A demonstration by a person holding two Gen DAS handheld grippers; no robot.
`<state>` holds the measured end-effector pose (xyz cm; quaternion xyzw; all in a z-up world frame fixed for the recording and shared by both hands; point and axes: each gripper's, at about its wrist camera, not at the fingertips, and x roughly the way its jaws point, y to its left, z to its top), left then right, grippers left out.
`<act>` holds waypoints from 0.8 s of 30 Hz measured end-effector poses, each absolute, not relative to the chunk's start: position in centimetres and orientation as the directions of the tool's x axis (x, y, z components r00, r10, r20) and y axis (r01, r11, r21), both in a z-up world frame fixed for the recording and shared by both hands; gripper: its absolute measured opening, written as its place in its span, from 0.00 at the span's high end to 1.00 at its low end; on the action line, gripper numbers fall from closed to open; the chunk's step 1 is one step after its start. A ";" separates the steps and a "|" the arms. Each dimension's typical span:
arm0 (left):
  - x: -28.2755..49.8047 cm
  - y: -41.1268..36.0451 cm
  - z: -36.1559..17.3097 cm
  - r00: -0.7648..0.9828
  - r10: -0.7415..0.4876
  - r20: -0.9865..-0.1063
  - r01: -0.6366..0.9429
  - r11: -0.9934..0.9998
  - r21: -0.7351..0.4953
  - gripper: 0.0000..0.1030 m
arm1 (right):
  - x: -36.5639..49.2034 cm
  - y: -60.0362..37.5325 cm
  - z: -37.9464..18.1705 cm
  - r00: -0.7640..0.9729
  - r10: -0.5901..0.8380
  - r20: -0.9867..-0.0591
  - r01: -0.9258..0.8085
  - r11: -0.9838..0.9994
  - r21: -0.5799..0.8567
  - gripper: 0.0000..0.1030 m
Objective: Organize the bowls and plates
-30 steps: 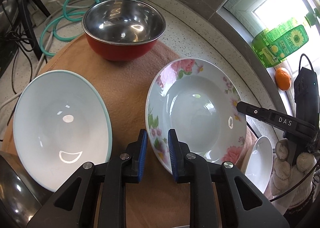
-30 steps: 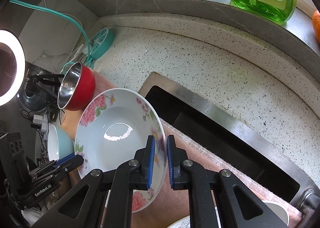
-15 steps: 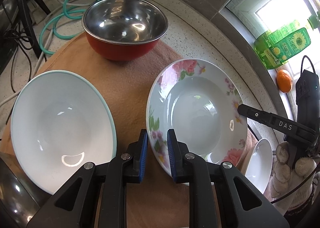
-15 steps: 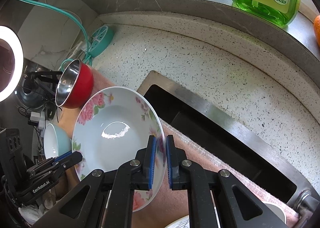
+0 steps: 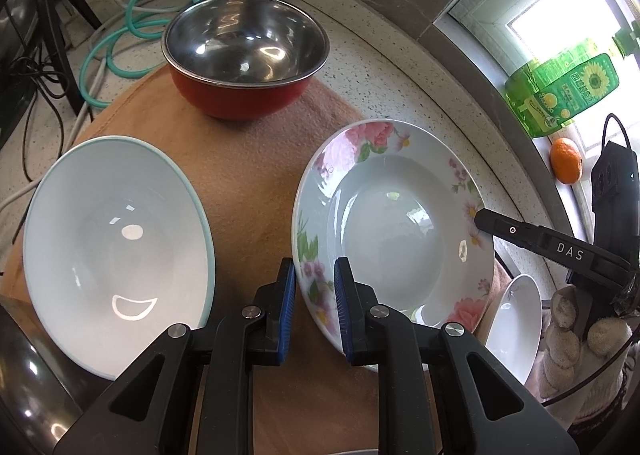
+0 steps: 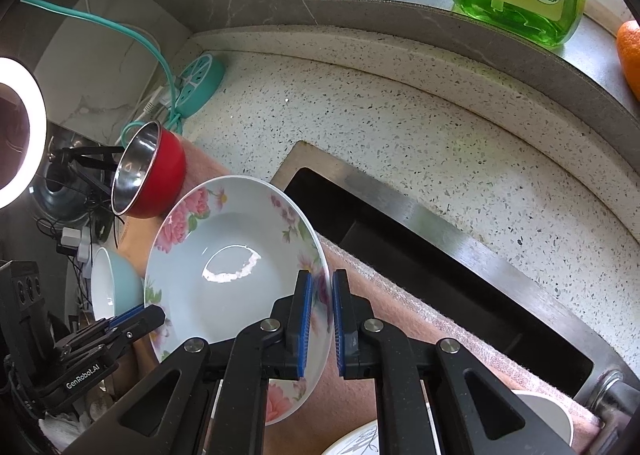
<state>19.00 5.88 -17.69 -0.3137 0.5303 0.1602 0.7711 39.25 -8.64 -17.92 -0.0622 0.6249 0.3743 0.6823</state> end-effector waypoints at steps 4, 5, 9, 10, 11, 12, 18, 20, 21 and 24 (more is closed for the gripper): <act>18.9 5.6 -17.7 0.385 -0.091 -0.918 -0.576 0.754 -0.316 0.83 | 39.1 -8.9 -17.7 -0.051 0.433 -0.900 -0.588 0.715 0.378 0.91; 18.9 5.6 -17.6 0.385 -0.091 -0.918 -0.574 0.755 -0.316 0.83 | 39.1 -8.9 -17.6 -0.050 0.434 -0.899 -0.588 0.715 0.378 0.91; 18.9 5.5 -17.3 0.391 -0.088 -0.916 -0.569 0.759 -0.316 0.83 | 39.0 -9.1 -17.3 -0.044 0.436 -0.899 -0.590 0.715 0.376 0.91; 18.8 5.5 -17.1 0.393 -0.087 -0.916 -0.568 0.760 -0.316 0.83 | 39.0 -9.2 -17.2 -0.043 0.437 -0.898 -0.590 0.714 0.376 0.91; 18.7 5.4 -17.0 0.394 -0.085 -0.915 -0.566 0.762 -0.315 0.83 | 38.9 -9.3 -17.1 -0.041 0.439 -0.898 -0.592 0.713 0.376 0.91; 18.6 5.4 -16.8 0.396 -0.083 -0.915 -0.564 0.764 -0.313 0.83 | 38.8 -9.3 -16.9 -0.040 0.440 -0.897 -0.593 0.712 0.375 0.91; 18.2 5.1 -16.3 0.396 -0.074 -0.915 -0.557 0.773 -0.303 0.83 | 38.3 -9.4 -16.5 -0.036 0.444 -0.895 -0.601 0.706 0.374 0.91; 17.9 5.1 -16.1 0.398 -0.075 -0.914 -0.558 0.771 -0.306 0.83 | 38.1 -9.5 -16.3 -0.035 0.445 -0.895 -0.602 0.705 0.374 0.91; 17.8 5.1 -16.0 0.400 -0.074 -0.913 -0.558 0.771 -0.307 0.83 | 38.0 -9.5 -16.2 -0.034 0.445 -0.895 -0.603 0.705 0.373 0.91; 17.3 5.0 -15.6 0.406 -0.075 -0.911 -0.555 0.771 -0.311 0.83 | 37.5 -9.7 -15.9 -0.032 0.447 -0.894 -0.606 0.703 0.373 0.91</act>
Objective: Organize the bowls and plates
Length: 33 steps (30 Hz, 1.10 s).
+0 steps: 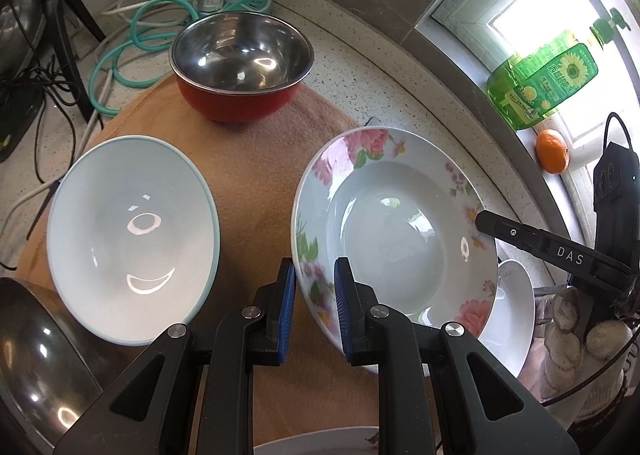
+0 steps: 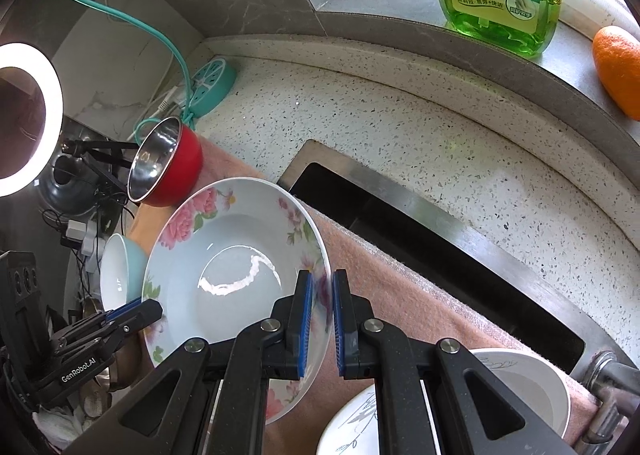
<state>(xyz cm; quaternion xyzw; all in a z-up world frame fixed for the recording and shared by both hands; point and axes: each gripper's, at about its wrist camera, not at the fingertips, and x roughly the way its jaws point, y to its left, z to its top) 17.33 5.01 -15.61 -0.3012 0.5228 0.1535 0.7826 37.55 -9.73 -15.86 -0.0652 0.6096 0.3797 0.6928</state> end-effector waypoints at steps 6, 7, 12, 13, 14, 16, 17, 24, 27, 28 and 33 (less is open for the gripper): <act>16.4 4.8 -14.4 0.426 -0.072 -0.902 -0.543 0.777 -0.318 0.83 | 36.8 -10.3 -14.7 -0.015 0.456 -0.890 -0.607 0.703 0.371 0.91; 16.3 4.8 -14.2 0.428 -0.073 -0.901 -0.541 0.778 -0.320 0.83 | 36.6 -10.4 -14.5 -0.012 0.459 -0.888 -0.605 0.704 0.372 0.91; 15.6 4.7 -13.5 0.438 -0.081 -0.895 -0.526 0.785 -0.328 0.83 | 35.6 -10.8 -13.6 0.002 0.467 -0.884 -0.597 0.710 0.374 0.91; 15.5 4.7 -13.4 0.440 -0.083 -0.894 -0.523 0.785 -0.331 0.83 | 35.4 -10.9 -13.4 0.004 0.468 -0.884 -0.595 0.711 0.373 0.91; 15.2 4.8 -13.3 0.442 -0.085 -0.893 -0.520 0.787 -0.333 0.83 | 35.1 -10.9 -13.3 0.008 0.468 -0.883 -0.594 0.713 0.373 0.91; 14.9 4.8 -13.1 0.443 -0.089 -0.892 -0.513 0.791 -0.334 0.83 | 34.6 -11.1 -12.9 0.016 0.470 -0.882 -0.590 0.717 0.371 0.91; 14.7 4.9 -13.0 0.443 -0.091 -0.892 -0.510 0.793 -0.334 0.83 | 34.3 -11.1 -12.7 0.019 0.471 -0.882 -0.590 0.717 0.371 0.91; 13.5 5.1 -12.5 0.445 -0.108 -0.889 -0.480 0.809 -0.338 0.83 | 32.4 -11.5 -11.7 0.041 0.477 -0.878 -0.573 0.731 0.370 0.91; 13.1 5.2 -12.4 0.446 -0.116 -0.888 -0.468 0.815 -0.342 0.83 | 31.6 -11.9 -11.6 0.046 0.475 -0.879 -0.561 0.740 0.371 0.91; 12.9 5.2 -12.3 0.447 -0.120 -0.887 -0.465 0.815 -0.344 0.83 | 31.3 -12.0 -11.6 0.047 0.475 -0.879 -0.557 0.743 0.371 0.91; 12.1 5.2 -12.1 0.447 -0.135 -0.884 -0.444 0.825 -0.350 0.83 | 30.0 -12.6 -11.3 0.057 0.470 -0.881 -0.540 0.757 0.369 0.91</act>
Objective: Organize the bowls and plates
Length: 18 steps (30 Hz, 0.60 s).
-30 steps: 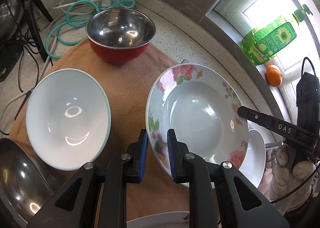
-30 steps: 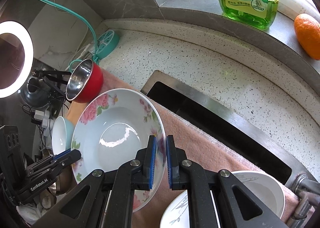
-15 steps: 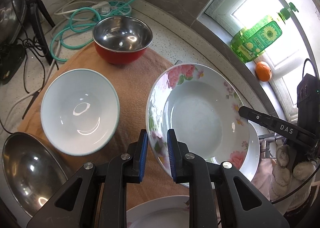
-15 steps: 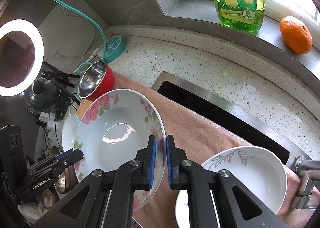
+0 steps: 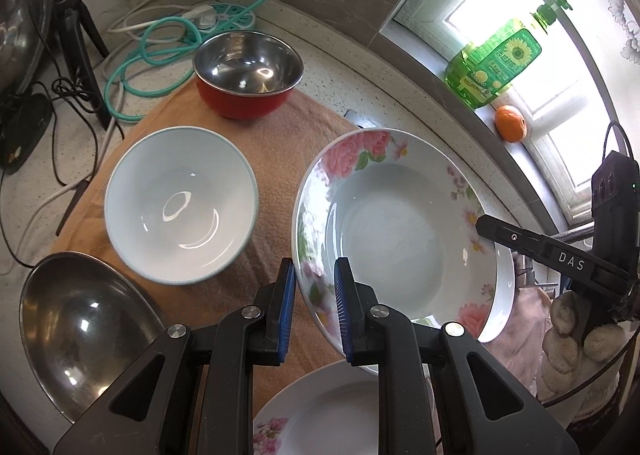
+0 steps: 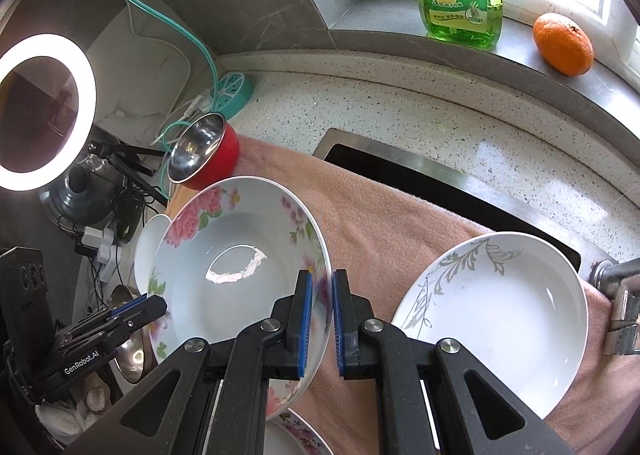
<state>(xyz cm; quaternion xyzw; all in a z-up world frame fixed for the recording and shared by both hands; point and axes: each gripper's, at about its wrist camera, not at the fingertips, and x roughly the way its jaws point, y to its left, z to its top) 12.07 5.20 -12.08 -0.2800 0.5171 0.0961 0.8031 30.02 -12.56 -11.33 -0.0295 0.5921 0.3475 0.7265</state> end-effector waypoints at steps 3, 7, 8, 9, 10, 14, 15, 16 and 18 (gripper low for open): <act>11.5 5.2 -12.0 0.446 -0.145 -0.883 -0.431 0.830 -0.354 0.83 | 29.2 -12.8 -11.0 0.066 0.470 -0.880 -0.532 0.763 0.367 0.91; 10.8 5.1 -11.9 0.445 -0.160 -0.881 -0.413 0.837 -0.360 0.83 | 27.9 -13.3 -10.6 0.081 0.470 -0.879 -0.516 0.774 0.366 0.91; 10.6 5.1 -11.8 0.444 -0.163 -0.881 -0.408 0.839 -0.361 0.83 | 27.7 -13.4 -10.6 0.084 0.469 -0.879 -0.512 0.777 0.366 0.91; 10.5 5.1 -11.8 0.443 -0.166 -0.881 -0.403 0.841 -0.361 0.83 | 27.4 -13.5 -10.5 0.086 0.468 -0.879 -0.508 0.780 0.365 0.91; 10.3 5.1 -11.8 0.442 -0.168 -0.881 -0.398 0.844 -0.360 0.83 | 27.1 -13.5 -10.5 0.089 0.467 -0.880 -0.504 0.783 0.365 0.91; 9.5 5.0 -11.6 0.440 -0.175 -0.881 -0.381 0.852 -0.359 0.83 | 25.9 -13.9 -10.3 0.097 0.467 -0.879 -0.489 0.791 0.367 0.91; 9.3 5.0 -11.5 0.440 -0.177 -0.880 -0.377 0.854 -0.360 0.83 | 25.6 -14.0 -10.3 0.100 0.468 -0.878 -0.486 0.793 0.367 0.91; 9.2 5.1 -11.5 0.440 -0.179 -0.880 -0.373 0.855 -0.361 0.83 | 25.2 -14.1 -10.2 0.104 0.467 -0.878 -0.484 0.795 0.366 0.91; 8.7 5.1 -11.4 0.441 -0.183 -0.879 -0.364 0.859 -0.362 0.83 | 24.6 -14.3 -10.1 0.111 0.465 -0.878 -0.477 0.800 0.363 0.91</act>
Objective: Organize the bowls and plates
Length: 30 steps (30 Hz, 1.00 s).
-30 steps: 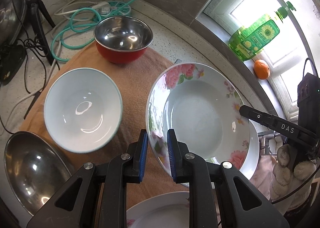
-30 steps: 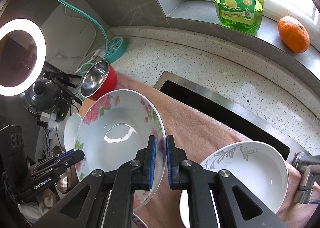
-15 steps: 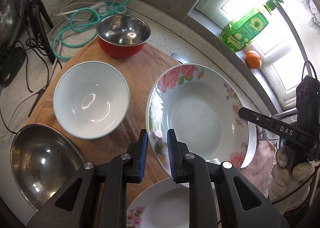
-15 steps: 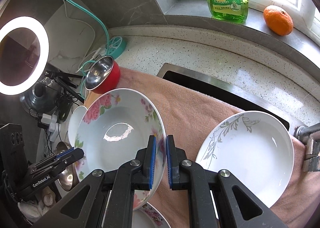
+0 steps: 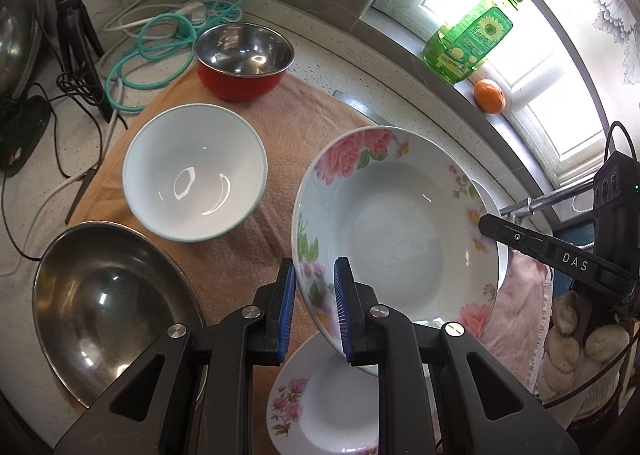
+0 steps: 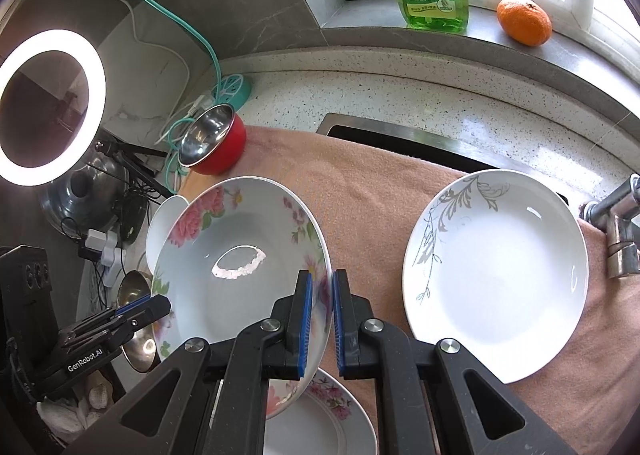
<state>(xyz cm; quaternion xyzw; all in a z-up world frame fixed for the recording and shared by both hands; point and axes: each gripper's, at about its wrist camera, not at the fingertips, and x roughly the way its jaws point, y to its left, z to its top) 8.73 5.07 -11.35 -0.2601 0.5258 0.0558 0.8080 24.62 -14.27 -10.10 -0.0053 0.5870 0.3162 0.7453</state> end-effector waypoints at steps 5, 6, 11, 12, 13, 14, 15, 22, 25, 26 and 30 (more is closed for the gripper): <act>7.9 5.1 -11.3 0.440 -0.202 -0.875 -0.342 0.863 -0.371 0.83 | 23.1 -14.8 -9.9 0.126 0.461 -0.879 -0.456 0.813 0.361 0.91; 7.8 5.0 -11.2 0.440 -0.204 -0.875 -0.337 0.865 -0.371 0.83 | 22.8 -15.0 -9.8 0.129 0.461 -0.878 -0.452 0.816 0.361 0.91; 7.0 4.7 -11.3 0.436 -0.222 -0.872 -0.313 0.871 -0.378 0.83 | 21.3 -15.8 -9.7 0.142 0.457 -0.878 -0.428 0.828 0.361 0.91; 6.8 4.7 -11.3 0.435 -0.225 -0.872 -0.308 0.873 -0.379 0.83 | 21.0 -16.0 -9.7 0.145 0.456 -0.878 -0.425 0.830 0.360 0.91; 6.6 4.6 -11.3 0.434 -0.229 -0.872 -0.303 0.874 -0.380 0.83 | 20.7 -16.2 -9.7 0.148 0.455 -0.878 -0.422 0.832 0.360 0.91; 6.5 4.5 -11.3 0.433 -0.231 -0.871 -0.299 0.875 -0.380 0.83 | 20.5 -16.4 -9.7 0.153 0.455 -0.878 -0.418 0.834 0.359 0.91; 6.4 4.4 -11.4 0.431 -0.232 -0.872 -0.295 0.877 -0.379 0.83 | 20.2 -16.6 -9.7 0.156 0.455 -0.877 -0.414 0.836 0.360 0.91; 5.4 3.8 -11.7 0.413 -0.246 -0.877 -0.270 0.887 -0.376 0.83 | 18.5 -17.7 -10.1 0.170 0.452 -0.876 -0.383 0.849 0.364 0.91; 5.1 3.4 -11.7 0.410 -0.249 -0.877 -0.258 0.891 -0.374 0.83 | 17.8 -18.2 -10.3 0.172 0.451 -0.876 -0.367 0.854 0.368 0.91; 5.0 3.3 -11.7 0.409 -0.251 -0.878 -0.253 0.892 -0.373 0.83 | 17.5 -18.4 -10.4 0.173 0.450 -0.876 -0.363 0.856 0.368 0.91; 4.6 2.8 -11.9 0.402 -0.259 -0.878 -0.238 0.897 -0.373 0.83 | 16.6 -19.3 -10.9 0.173 0.447 -0.878 -0.342 0.863 0.372 0.91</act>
